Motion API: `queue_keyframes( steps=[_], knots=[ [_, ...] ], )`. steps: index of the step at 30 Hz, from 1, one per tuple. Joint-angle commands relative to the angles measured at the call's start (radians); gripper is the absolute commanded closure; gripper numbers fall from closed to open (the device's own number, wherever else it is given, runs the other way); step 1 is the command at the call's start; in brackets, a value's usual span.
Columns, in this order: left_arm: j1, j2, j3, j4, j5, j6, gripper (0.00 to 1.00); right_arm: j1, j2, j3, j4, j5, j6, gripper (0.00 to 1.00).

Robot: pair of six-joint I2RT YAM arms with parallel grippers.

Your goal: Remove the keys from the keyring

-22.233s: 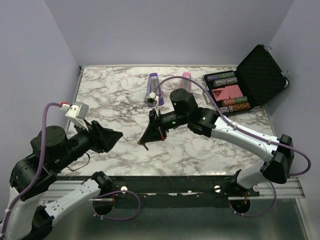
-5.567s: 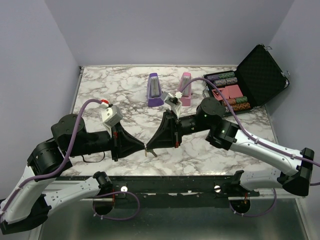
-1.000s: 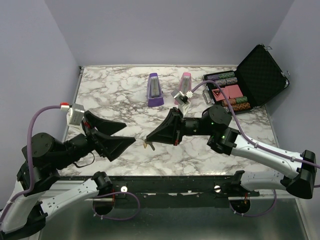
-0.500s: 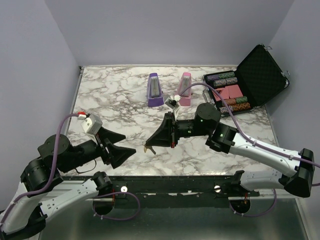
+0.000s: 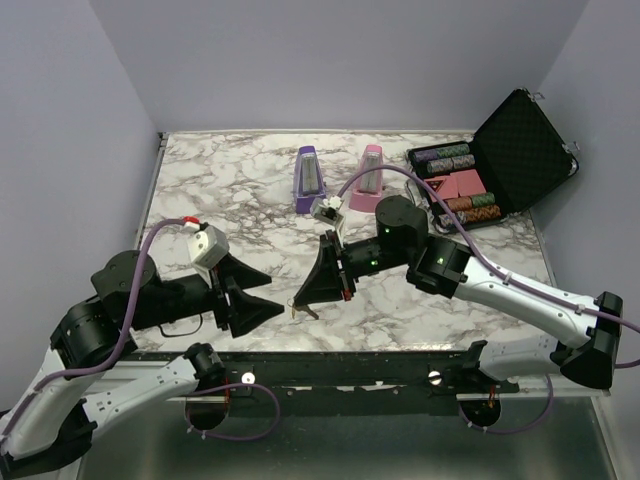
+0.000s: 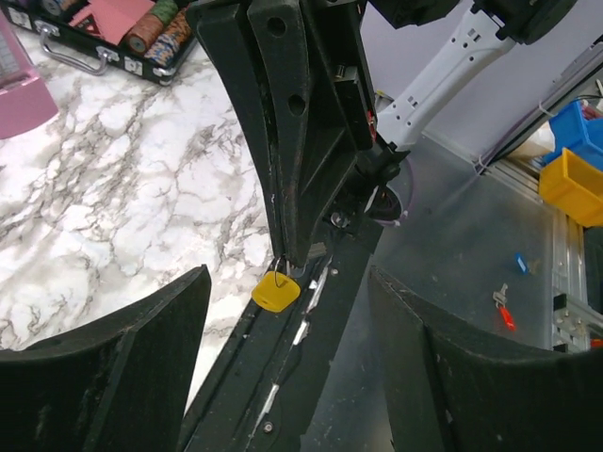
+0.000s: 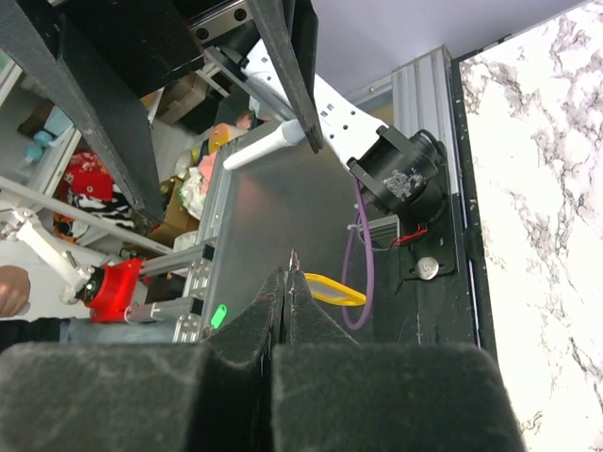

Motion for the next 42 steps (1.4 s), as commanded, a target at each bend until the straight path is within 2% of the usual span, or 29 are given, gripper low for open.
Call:
queue_keyframes(
  steps=[1,8,19,42],
  knots=[
    [-0.006,0.043,0.024,0.023,0.064,0.034,0.28,0.007,-0.002,0.035,-0.050,-0.051,-0.025,0.99],
    [-0.006,0.092,0.039,0.026,0.121,0.046,0.44,0.007,-0.018,0.053,-0.078,-0.061,-0.038,0.99],
    [-0.006,0.114,0.055,-0.003,0.179,0.063,0.56,0.007,-0.037,0.061,-0.092,-0.056,-0.051,0.99],
    [-0.006,0.143,0.030,0.005,0.181,0.075,0.63,0.007,-0.067,0.056,-0.081,-0.065,-0.038,0.99]
  ],
)
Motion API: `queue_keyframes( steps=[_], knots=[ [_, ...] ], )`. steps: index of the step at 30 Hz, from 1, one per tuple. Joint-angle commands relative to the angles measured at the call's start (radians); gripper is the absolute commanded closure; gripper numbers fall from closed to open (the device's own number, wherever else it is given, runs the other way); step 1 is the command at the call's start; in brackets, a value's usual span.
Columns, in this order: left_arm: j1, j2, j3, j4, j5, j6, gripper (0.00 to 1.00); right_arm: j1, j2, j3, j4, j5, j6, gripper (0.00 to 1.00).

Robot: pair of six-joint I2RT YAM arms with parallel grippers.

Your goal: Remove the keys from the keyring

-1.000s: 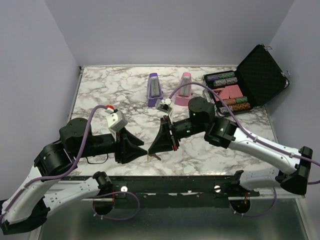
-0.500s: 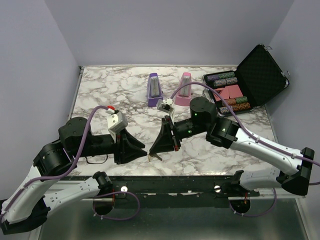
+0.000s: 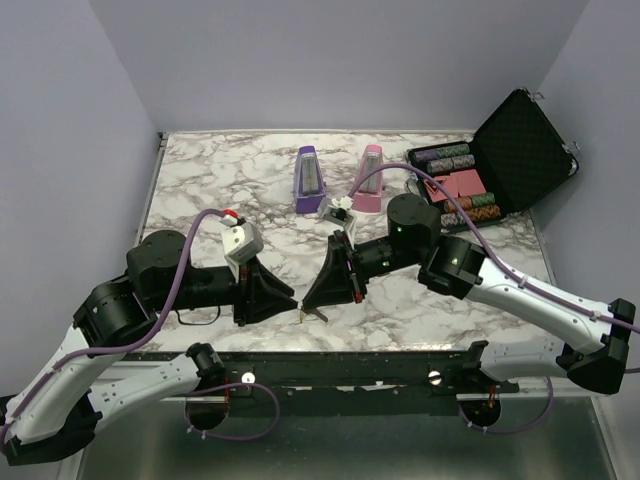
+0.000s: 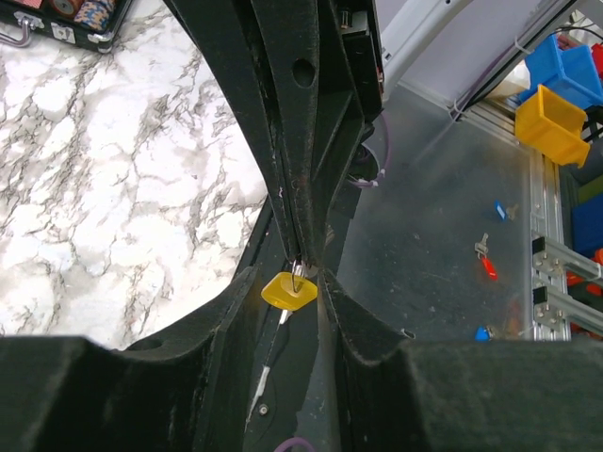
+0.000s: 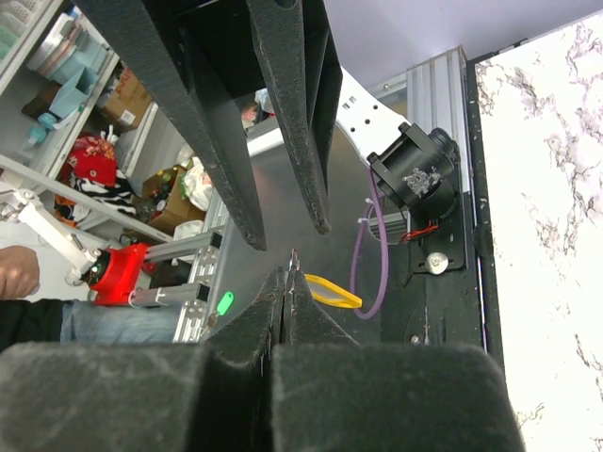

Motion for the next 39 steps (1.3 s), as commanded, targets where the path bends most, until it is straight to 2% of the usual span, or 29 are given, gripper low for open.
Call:
queue_keyframes(
  steps=[1,28,31,36,39],
  knots=[
    [-0.006,0.007,-0.004,0.009,0.033,0.014,0.64,0.008,-0.024,0.024,0.000,-0.028,-0.002,0.99],
    [-0.006,0.020,-0.027,0.069,0.110,-0.006,0.76,0.008,-0.031,0.004,0.056,-0.042,0.033,0.99],
    [-0.006,0.023,-0.025,0.069,0.118,-0.006,0.81,0.008,-0.033,0.004,0.063,-0.044,0.033,0.99],
    [-0.006,0.017,-0.023,0.067,0.127,-0.012,1.00,0.007,-0.037,0.000,0.075,-0.041,0.038,0.99],
    [-0.006,0.012,-0.023,0.070,0.127,-0.017,1.00,0.007,-0.045,-0.011,0.098,-0.041,0.050,0.99]
  ],
)
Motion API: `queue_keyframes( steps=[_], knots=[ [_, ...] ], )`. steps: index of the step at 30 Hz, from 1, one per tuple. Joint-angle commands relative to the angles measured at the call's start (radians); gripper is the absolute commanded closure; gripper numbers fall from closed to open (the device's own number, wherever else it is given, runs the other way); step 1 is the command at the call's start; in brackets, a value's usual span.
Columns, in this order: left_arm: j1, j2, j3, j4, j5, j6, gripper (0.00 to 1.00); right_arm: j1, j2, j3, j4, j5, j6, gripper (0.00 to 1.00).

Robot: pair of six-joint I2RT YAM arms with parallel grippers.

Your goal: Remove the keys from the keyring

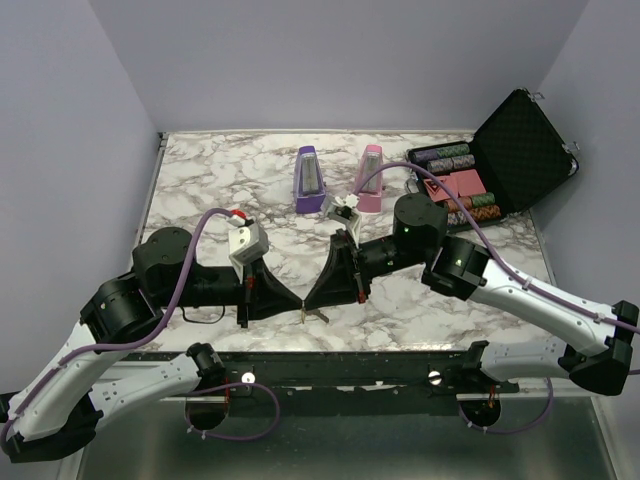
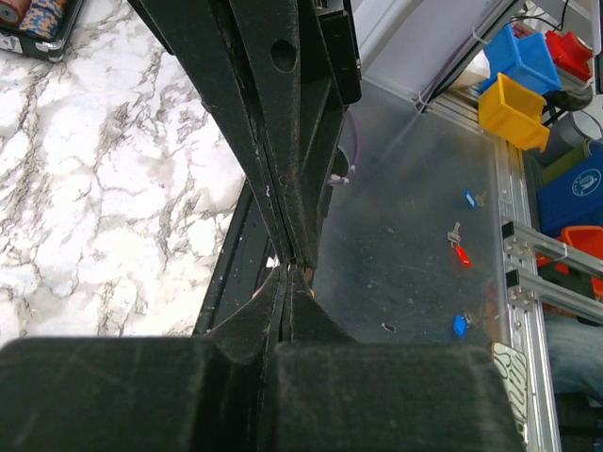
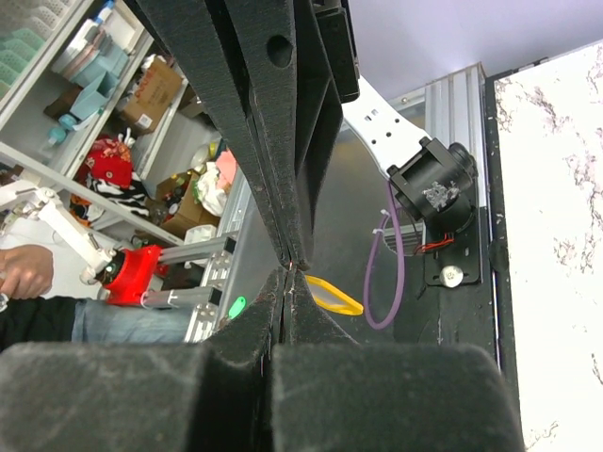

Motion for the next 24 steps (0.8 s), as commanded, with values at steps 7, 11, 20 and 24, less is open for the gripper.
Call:
queue_keyframes(
  steps=[7,11,20,24],
  knots=[
    [-0.006,-0.058,-0.053,0.119,0.015,-0.088,1.00,0.008,-0.039,-0.032,0.101,-0.002,0.040,0.99],
    [-0.006,-0.099,-0.109,0.219,-0.020,-0.160,1.00,0.008,-0.045,-0.043,0.132,0.021,0.050,0.99],
    [-0.015,-0.141,-0.137,0.297,-0.090,-0.226,1.00,0.008,-0.061,-0.058,0.186,0.056,0.075,0.99],
    [-0.022,-0.156,-0.155,0.322,-0.120,-0.249,1.00,0.007,-0.061,-0.070,0.219,0.068,0.089,0.99]
  ],
)
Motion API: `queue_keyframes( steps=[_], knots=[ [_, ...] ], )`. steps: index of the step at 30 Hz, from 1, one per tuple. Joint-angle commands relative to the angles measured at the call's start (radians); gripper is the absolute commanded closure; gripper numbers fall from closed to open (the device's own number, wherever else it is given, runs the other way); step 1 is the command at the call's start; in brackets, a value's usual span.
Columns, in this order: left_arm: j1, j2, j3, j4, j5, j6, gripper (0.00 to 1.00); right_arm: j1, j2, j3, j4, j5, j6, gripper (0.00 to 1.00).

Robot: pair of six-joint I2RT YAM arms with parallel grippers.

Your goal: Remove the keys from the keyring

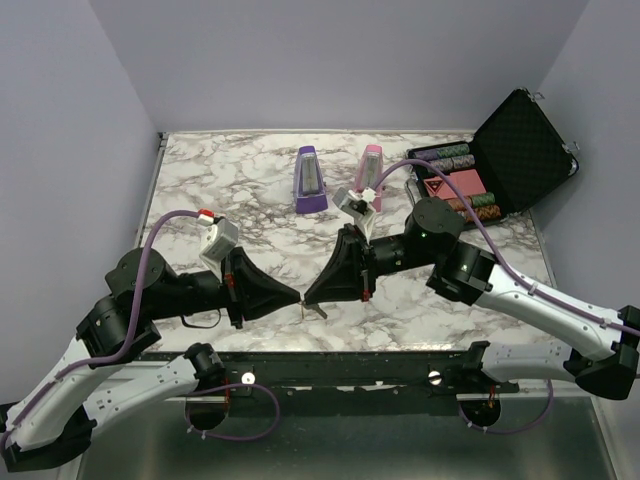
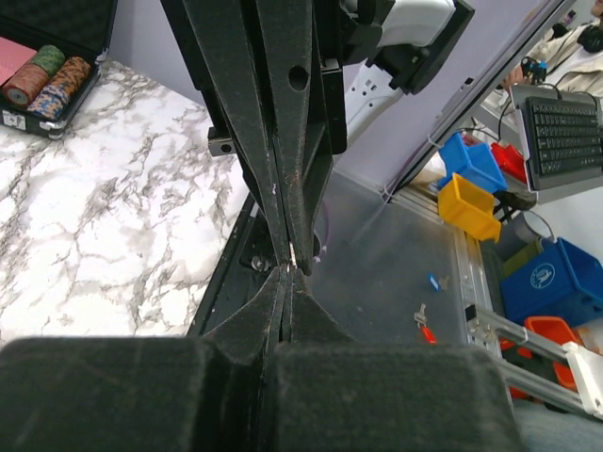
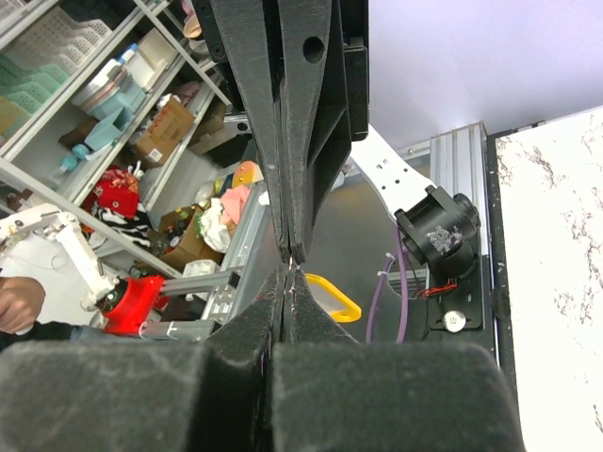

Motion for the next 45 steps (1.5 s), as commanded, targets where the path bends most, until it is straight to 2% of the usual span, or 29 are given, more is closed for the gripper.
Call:
queue_keyframes(
  steps=[1,14,19,20,25,28,29,32,34,36,39,45],
  knots=[
    [-0.012,-0.029,-0.029,0.079,-0.057,-0.051,1.00,0.003,-0.017,-0.027,0.071,0.035,0.025,0.99],
    [-0.038,-0.050,-0.057,0.132,-0.123,-0.091,1.00,0.003,-0.019,-0.037,0.125,0.056,0.045,0.99],
    [-0.037,-0.067,-0.068,0.141,-0.198,-0.122,1.00,0.003,-0.022,-0.043,0.135,0.064,0.050,0.99],
    [-0.038,-0.072,-0.072,0.152,-0.201,-0.128,0.95,0.003,-0.024,-0.045,0.135,0.062,0.050,0.99],
    [-0.038,-0.077,-0.054,0.141,-0.210,-0.120,0.43,0.005,-0.033,-0.050,0.131,0.067,0.051,0.99],
    [-0.038,-0.058,0.015,0.080,-0.209,-0.079,0.28,0.003,-0.034,-0.048,0.108,0.058,0.047,0.99],
    [-0.037,-0.044,0.038,0.051,-0.198,-0.062,0.26,0.005,-0.033,-0.045,0.096,0.055,0.044,0.99],
    [-0.038,0.002,0.125,-0.054,-0.158,0.004,0.26,0.003,-0.028,-0.025,0.056,0.027,0.031,0.99],
    [-0.038,0.029,0.165,-0.123,-0.118,0.047,0.36,0.003,-0.022,-0.010,0.030,0.000,0.021,0.99],
    [-0.038,0.052,0.204,-0.181,-0.066,0.082,0.40,0.003,-0.017,0.009,-0.007,-0.023,0.004,0.99],
    [-0.038,0.080,0.253,-0.256,-0.002,0.136,0.43,0.003,-0.008,0.039,-0.076,-0.053,-0.025,0.99],
    [-0.038,0.140,0.319,-0.374,0.020,0.188,0.50,0.005,0.009,0.071,-0.141,-0.063,-0.055,0.99]
  ],
)
